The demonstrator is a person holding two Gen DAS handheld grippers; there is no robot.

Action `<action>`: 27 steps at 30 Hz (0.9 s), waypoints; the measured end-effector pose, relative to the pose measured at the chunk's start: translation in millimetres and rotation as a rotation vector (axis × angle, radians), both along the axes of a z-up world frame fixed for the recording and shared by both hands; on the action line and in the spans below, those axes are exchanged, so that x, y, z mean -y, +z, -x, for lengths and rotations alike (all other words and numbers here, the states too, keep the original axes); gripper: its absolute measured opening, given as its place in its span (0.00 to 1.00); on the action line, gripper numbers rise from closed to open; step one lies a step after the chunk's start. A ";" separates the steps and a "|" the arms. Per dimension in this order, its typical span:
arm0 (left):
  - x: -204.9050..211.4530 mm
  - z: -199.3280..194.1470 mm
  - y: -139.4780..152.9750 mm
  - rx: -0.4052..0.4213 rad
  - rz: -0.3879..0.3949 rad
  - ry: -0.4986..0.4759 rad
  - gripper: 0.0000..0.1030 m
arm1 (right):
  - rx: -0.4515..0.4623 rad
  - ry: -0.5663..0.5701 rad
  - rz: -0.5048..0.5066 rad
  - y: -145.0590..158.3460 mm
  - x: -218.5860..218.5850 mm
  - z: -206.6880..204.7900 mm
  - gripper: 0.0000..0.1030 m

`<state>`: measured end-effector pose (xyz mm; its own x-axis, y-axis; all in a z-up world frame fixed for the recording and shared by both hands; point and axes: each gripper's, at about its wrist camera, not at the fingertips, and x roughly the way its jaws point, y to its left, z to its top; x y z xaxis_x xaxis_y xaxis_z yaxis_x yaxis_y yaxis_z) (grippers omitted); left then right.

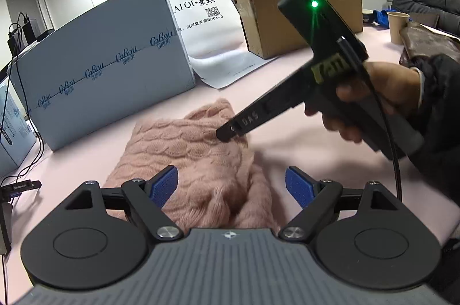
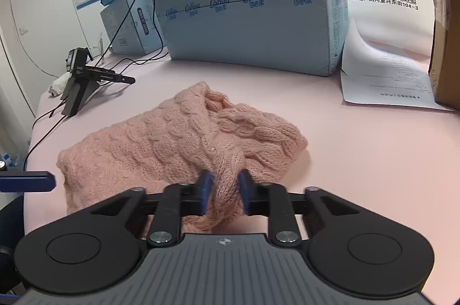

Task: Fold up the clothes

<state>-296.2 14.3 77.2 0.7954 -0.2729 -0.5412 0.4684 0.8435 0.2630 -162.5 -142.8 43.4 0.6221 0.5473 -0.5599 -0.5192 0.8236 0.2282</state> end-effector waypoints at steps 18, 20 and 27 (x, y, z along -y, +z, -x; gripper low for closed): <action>16.7 -42.7 -20.1 -0.085 -0.092 0.082 0.30 | 0.048 0.059 -0.327 34.4 18.1 16.6 0.08; 12.9 -42.2 -17.6 -0.088 -0.074 0.096 0.19 | 0.056 0.063 -0.336 37.1 18.0 18.1 0.08; -11.0 -41.5 6.4 -0.096 0.033 0.096 0.15 | 0.088 0.025 -0.330 40.8 20.4 20.0 0.07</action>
<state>-254.7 25.3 83.6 0.7637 -0.2168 -0.6081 0.4067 0.8931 0.1924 -182.5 -163.2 84.2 0.6441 0.7060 -0.2944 -0.5683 0.6993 0.4337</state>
